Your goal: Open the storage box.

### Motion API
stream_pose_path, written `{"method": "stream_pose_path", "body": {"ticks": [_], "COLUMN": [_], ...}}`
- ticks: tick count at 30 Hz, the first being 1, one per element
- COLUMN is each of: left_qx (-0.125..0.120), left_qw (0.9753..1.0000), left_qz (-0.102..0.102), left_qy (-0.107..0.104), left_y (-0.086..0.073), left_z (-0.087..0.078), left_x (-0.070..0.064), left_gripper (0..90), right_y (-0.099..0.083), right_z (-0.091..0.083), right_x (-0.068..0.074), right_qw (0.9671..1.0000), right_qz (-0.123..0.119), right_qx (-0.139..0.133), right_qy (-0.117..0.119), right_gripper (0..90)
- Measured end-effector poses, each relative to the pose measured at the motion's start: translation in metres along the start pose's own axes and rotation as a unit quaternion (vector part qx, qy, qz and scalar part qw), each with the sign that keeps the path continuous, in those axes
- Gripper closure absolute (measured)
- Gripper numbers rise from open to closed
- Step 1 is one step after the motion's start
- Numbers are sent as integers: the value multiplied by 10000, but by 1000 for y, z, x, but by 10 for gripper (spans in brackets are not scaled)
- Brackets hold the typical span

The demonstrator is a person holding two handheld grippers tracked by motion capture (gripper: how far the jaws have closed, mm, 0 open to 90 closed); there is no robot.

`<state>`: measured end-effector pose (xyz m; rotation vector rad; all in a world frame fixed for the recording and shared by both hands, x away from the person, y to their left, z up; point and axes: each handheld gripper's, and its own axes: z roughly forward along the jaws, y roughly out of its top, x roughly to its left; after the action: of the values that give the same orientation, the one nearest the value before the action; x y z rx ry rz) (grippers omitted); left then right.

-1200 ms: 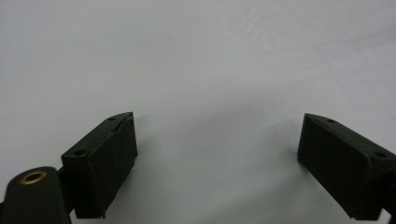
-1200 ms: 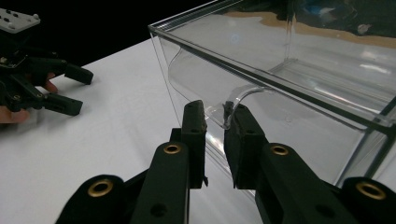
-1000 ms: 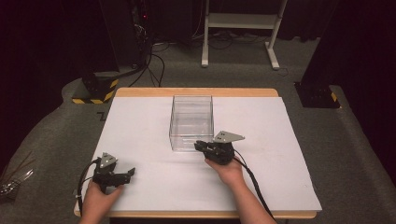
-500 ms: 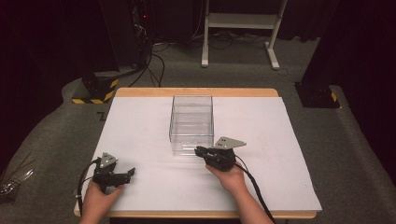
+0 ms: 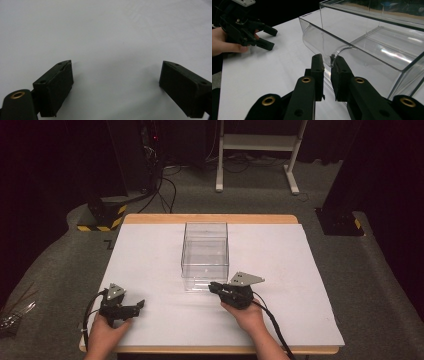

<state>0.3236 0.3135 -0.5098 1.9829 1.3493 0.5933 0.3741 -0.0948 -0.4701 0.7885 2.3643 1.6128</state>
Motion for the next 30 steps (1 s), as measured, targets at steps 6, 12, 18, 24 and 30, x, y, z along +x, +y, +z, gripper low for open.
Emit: {"method": "stream_pose_path", "body": {"ticks": [6, 12, 18, 24, 30], "left_qx": [3, 0, 0, 0, 2], "left_qw": [10000, 10000, 10000, 10000, 10000], "left_qz": [-5, -1, 0, -3, -1], "left_qy": [-1, 0, 1, 2, 2], "left_y": [0, 0, 0, 0, 0], "left_z": [0, 0, 0, 0, 0], "left_x": [0, 0, 0, 0, 0], "left_gripper": [120, 120, 120, 120, 120], "right_y": [-3, -6, -8, -11, -13], "right_z": [-4, -9, -12, -15, -21], "right_x": [6, 13, 18, 26, 31], "right_qw": [10000, 9999, 9998, 9996, 9995], "right_qz": [-28, -65, -123, -173, -205], "right_qx": [9, 29, 65, 98, 136], "right_qy": [55, 103, 142, 178, 200], "right_gripper": [816, 820, 826, 829, 829]}}
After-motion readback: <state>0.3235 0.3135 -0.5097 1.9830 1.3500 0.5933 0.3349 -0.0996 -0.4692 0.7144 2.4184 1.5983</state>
